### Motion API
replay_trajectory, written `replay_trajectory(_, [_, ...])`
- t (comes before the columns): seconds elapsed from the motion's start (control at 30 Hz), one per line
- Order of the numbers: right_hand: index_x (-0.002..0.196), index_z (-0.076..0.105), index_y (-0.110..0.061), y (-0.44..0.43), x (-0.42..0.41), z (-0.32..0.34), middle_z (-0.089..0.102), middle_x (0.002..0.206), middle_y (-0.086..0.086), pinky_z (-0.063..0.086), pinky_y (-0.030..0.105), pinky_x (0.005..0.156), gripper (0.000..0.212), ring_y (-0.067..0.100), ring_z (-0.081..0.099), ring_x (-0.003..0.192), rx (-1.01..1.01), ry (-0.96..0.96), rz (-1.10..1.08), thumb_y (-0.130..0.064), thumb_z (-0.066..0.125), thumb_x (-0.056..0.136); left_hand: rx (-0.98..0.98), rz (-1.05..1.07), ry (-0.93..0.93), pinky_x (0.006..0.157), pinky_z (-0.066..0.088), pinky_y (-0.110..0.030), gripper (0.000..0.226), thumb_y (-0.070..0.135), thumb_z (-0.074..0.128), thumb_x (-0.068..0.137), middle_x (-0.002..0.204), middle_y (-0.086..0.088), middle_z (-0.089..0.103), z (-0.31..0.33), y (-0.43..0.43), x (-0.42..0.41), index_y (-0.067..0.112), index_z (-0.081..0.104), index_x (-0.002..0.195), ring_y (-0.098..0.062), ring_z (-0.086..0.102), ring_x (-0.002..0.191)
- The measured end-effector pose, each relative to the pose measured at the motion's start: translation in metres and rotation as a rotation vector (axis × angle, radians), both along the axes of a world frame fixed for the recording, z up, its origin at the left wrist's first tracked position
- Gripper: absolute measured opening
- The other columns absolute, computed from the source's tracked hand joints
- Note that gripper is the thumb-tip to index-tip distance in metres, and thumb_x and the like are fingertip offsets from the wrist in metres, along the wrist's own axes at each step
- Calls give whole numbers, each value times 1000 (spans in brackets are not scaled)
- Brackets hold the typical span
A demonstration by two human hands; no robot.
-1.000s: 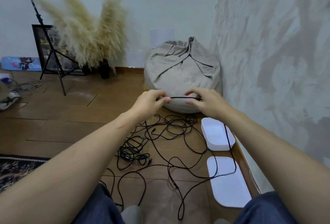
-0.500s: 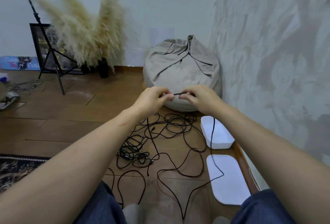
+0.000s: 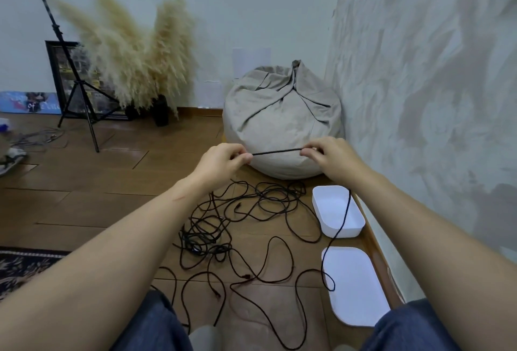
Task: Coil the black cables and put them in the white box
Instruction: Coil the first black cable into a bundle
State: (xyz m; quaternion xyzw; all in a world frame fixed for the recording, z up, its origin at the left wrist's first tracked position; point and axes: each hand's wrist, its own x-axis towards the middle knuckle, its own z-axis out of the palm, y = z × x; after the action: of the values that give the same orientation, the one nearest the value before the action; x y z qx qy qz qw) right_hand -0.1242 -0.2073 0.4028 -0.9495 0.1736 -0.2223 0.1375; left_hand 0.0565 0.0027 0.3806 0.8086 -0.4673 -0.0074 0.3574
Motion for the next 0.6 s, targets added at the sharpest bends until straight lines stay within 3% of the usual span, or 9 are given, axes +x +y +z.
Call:
replay_trajectory(0.1, [117, 71, -28, 16, 6, -1, 68, 99, -6, 40, 30, 75, 29, 15, 60, 94, 91, 34, 121, -46, 59, 97, -26, -66, 15, 61, 44, -34, 22, 42, 58, 101, 68, 4, 63, 2, -9, -11, 29, 71, 89, -14, 55, 63])
replay_trajectory(0.17, [111, 74, -25, 28, 15, 0, 65, 88, -8, 35, 29, 71, 27, 13, 57, 85, 76, 22, 194, -44, 59, 98, -37, -115, 9, 62, 45, -34, 21, 43, 59, 100, 73, -1, 66, 5, -16, -22, 29, 71, 89, -18, 58, 68])
replay_trajectory(0.33, [96, 72, -27, -2, 0, 2, 61, 75, -15, 38, 34, 69, 18, 22, 62, 89, 5, -78, -76, -35, 56, 100, -4, -1, 59, 60, 41, -29, 24, 40, 56, 103, 62, 12, 55, -1, -1, -1, 26, 72, 91, -4, 49, 58])
replay_trajectory(0.47, [118, 70, -28, 11, 3, -1, 60, 96, -15, 41, 29, 78, 25, 10, 57, 95, 93, 6, 99, -41, 60, 98, -21, -68, 63, 62, 42, -32, 24, 40, 56, 103, 67, 5, 59, 2, -7, -12, 26, 72, 91, -10, 51, 62])
replay_trajectory(0.6, [108, 75, -23, 21, 16, 6, 63, 86, -13, 32, 14, 63, 23, 10, 55, 85, 20, -13, 146, -37, 60, 99, -25, -114, 60, 60, 40, -31, 26, 40, 56, 103, 67, 2, 57, 6, -15, -21, 25, 72, 89, -11, 48, 61])
